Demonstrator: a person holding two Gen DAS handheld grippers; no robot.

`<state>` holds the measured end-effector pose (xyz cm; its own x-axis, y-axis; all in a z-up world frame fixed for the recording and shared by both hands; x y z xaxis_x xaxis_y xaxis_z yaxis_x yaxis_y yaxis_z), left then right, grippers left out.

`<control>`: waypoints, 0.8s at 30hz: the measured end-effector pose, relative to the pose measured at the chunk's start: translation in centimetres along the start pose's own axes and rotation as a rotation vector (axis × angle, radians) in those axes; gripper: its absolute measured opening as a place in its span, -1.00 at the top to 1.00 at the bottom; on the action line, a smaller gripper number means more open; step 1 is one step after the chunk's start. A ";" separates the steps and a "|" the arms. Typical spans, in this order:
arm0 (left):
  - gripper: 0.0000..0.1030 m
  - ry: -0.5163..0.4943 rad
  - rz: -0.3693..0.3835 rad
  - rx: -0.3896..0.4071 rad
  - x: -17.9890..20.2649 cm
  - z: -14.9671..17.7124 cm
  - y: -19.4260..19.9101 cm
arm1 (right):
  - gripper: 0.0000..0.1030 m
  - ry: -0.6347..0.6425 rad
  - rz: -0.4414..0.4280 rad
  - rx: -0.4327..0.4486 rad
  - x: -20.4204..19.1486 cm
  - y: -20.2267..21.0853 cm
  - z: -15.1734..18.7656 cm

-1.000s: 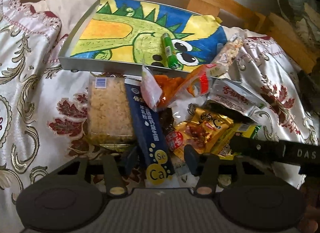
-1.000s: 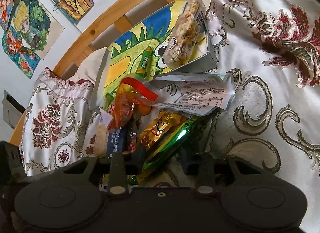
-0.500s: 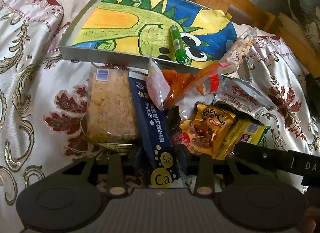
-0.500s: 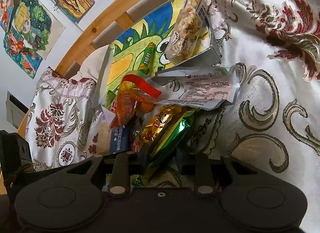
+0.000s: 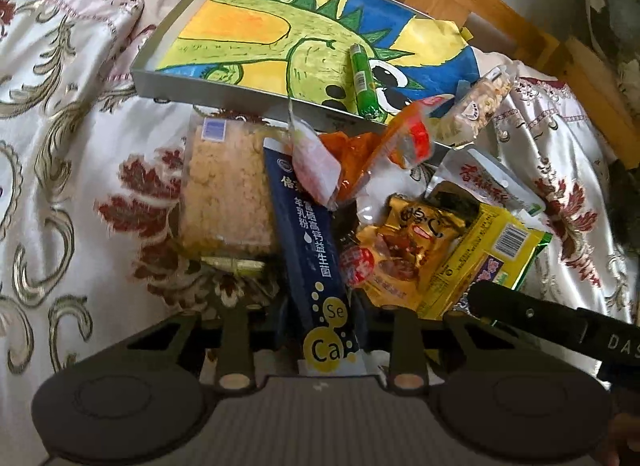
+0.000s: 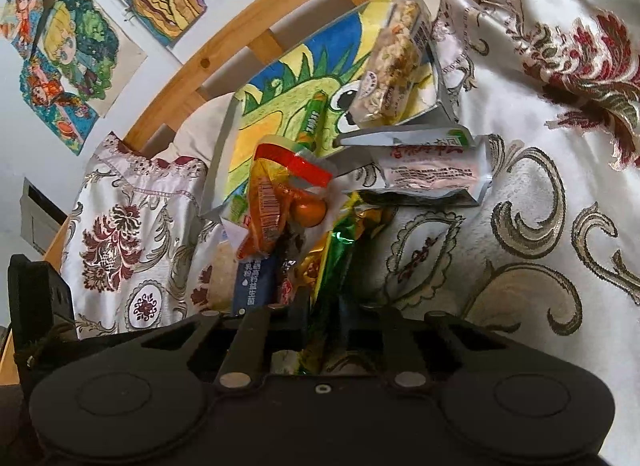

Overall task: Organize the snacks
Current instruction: 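Grasp the green bottle with the right tool while the left tool grasps the blue packet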

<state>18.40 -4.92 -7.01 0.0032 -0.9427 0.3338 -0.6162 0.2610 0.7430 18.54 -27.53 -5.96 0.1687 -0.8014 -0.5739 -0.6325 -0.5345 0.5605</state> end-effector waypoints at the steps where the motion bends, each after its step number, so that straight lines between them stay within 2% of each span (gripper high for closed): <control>1: 0.36 0.004 0.007 -0.003 0.0 0.1 0.2 | 0.73 0.005 -0.003 0.004 -0.1 0.2 0.0; 24: 0.44 0.124 0.152 -0.094 -1.0 1.7 4.6 | 0.79 0.109 -0.010 0.089 -2.4 2.8 0.3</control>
<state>14.24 -3.14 -4.91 0.0159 -0.8597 0.5105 -0.5406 0.4221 0.7278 16.12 -27.01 -3.20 0.2530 -0.8233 -0.5081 -0.6941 -0.5203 0.4974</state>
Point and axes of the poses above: each gripper's, at about its wrist camera, not at the fingertips, and y roughly against the way its jaws point, x to its right, z to its underside, the point moved 3 cm from there along -y, roughly the way its jaws point, and after that the axes turned 5 degrees about x, right-handed, at the moved point
